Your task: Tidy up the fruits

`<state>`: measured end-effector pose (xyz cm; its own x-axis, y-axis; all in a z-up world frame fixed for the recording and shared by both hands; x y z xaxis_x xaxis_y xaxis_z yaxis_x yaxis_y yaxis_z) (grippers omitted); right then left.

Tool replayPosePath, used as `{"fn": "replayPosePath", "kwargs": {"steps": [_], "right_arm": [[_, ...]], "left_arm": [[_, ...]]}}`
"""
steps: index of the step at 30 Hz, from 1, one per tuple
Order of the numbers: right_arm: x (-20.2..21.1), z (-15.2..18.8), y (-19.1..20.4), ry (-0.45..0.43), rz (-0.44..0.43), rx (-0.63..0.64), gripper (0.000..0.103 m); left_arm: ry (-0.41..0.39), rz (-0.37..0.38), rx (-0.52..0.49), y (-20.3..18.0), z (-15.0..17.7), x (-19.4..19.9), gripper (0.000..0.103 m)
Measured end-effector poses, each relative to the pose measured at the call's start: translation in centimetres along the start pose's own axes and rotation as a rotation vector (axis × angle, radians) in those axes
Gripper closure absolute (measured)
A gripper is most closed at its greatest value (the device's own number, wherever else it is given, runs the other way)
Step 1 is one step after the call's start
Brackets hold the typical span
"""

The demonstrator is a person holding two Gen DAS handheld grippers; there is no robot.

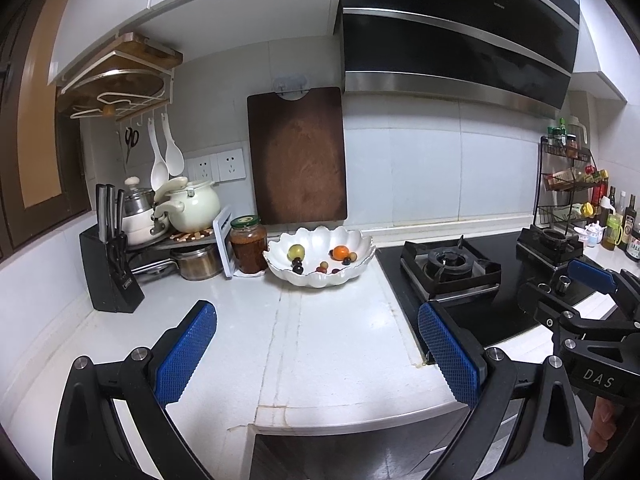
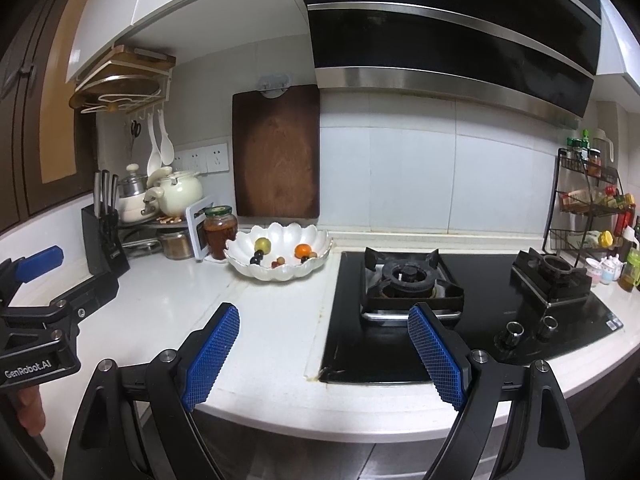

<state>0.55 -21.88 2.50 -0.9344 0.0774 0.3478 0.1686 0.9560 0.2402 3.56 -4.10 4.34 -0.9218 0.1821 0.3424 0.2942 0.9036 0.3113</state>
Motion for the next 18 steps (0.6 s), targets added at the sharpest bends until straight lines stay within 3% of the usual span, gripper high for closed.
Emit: {"fn": "replayPosePath", "kwargs": {"steps": [18], "right_arm": [[0.8,-0.1,-0.07,-0.013,-0.003,0.005,0.016]], "left_arm": [[-0.013,-0.001,0.002,-0.14,-0.23,0.85,0.0]]}}
Point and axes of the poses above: each gripper's, at about its wrist camera, not at the fingertips, and x roughly against the way its jaws point, y to its left, z to its underside, the point moved 4 cm from there along -x, roughly the way its jaws point, and after that the axes turned 15 degrees about -x, right-handed, at the moved point
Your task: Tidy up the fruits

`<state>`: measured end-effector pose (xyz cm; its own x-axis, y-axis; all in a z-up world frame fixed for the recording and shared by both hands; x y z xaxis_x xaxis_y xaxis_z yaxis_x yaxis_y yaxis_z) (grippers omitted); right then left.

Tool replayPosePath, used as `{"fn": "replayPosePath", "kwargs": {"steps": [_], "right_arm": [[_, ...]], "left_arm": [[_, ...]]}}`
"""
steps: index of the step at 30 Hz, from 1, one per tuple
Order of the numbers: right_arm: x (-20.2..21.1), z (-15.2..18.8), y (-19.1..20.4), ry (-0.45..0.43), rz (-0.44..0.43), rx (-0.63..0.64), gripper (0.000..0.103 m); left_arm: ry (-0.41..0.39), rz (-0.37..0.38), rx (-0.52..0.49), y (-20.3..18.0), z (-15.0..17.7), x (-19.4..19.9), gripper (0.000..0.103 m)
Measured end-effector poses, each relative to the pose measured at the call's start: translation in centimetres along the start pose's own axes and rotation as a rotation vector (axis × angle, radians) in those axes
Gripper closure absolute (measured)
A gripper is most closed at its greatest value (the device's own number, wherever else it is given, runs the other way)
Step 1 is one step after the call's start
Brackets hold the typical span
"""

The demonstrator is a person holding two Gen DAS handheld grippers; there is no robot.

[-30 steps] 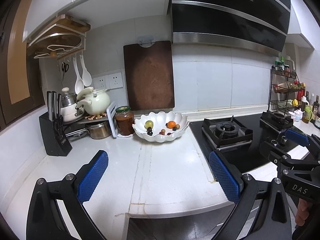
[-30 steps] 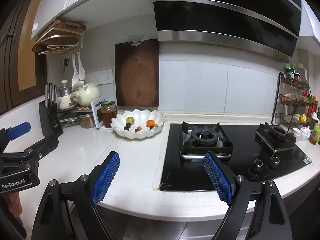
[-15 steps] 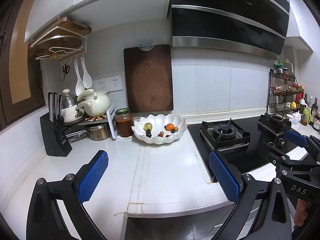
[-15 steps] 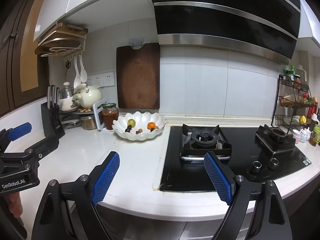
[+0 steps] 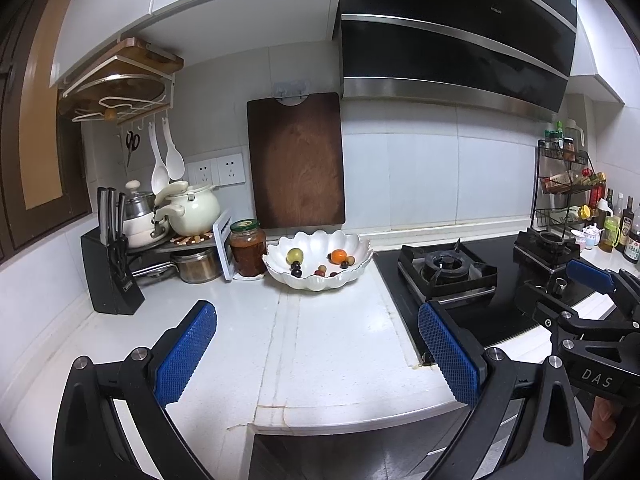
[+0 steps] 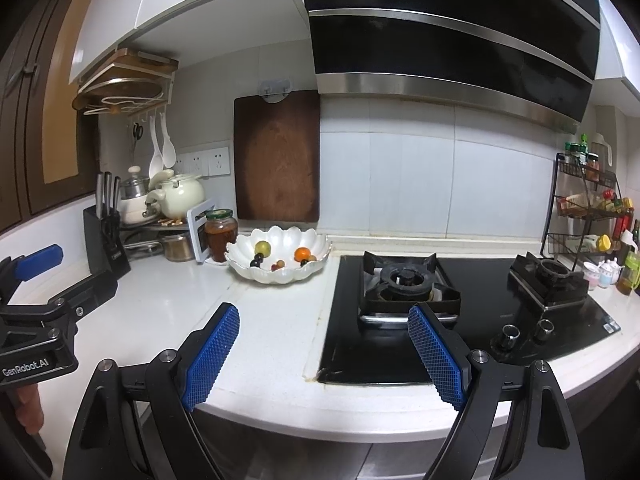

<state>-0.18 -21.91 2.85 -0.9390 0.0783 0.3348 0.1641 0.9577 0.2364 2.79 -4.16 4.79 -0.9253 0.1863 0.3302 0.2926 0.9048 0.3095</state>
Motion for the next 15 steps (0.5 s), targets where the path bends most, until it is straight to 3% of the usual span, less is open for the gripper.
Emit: {"fn": "replayPosePath", "kwargs": {"steps": [15], "right_arm": [[0.02,-0.18,-0.16,0.0,0.0,0.001,0.016]], "left_arm": [[0.004,0.008,0.002,-0.2,-0.27,-0.23,0.0]]}}
Point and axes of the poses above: each gripper's, at about its wrist camera, not at the fingertips, and x roughly against the way its jaws point, y to its left, z to its underside, the point moved 4 cm from there along -x, roughly the way its jaws point, and after that the axes turned 15 degrees about -x, right-handed, at the moved point
